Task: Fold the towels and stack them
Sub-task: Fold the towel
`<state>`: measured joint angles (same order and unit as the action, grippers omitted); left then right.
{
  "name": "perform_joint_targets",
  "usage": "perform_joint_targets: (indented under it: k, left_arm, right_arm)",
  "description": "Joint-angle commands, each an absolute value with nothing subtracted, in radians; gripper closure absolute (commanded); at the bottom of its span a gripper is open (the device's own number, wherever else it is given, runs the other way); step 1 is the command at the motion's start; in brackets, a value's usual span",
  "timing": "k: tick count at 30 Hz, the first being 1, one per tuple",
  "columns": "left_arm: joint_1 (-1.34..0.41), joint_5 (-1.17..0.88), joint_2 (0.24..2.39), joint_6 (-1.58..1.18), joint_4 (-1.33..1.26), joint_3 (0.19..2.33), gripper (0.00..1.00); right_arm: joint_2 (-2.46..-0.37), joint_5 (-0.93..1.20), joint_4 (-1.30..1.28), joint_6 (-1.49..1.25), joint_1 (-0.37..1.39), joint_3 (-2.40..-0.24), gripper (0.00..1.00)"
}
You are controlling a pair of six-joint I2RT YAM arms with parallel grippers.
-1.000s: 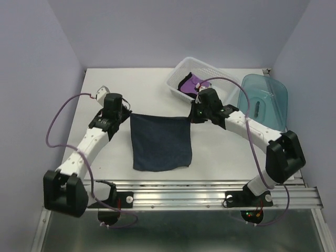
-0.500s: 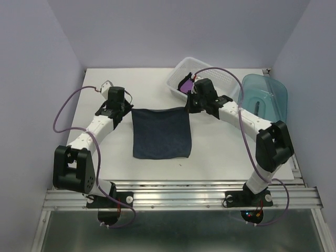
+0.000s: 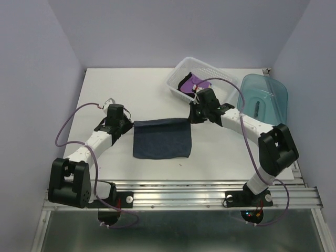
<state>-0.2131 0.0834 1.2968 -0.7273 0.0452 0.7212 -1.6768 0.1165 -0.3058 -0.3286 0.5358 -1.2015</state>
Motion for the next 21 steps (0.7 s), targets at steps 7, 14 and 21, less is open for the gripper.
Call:
perform_joint_targets:
  k: [7, 14, 21]
  left_arm:
    - [-0.209, 0.055, 1.114, -0.779, 0.101, 0.58, 1.0]
    - [-0.21, 0.078, 1.011, -0.81, 0.178, 0.542, 1.0]
    - [-0.209, 0.083, 0.881, -0.83, 0.241, 0.497, 1.0]
  right_arm:
    - [-1.508, 0.247, -0.238, -0.362, 0.531, -1.008, 0.99]
    - [-1.451, 0.374, -0.19, -0.39, 0.543, -0.899, 0.99]
    - [-1.427, 0.388, -0.206, -0.391, 0.545, -0.844, 0.99]
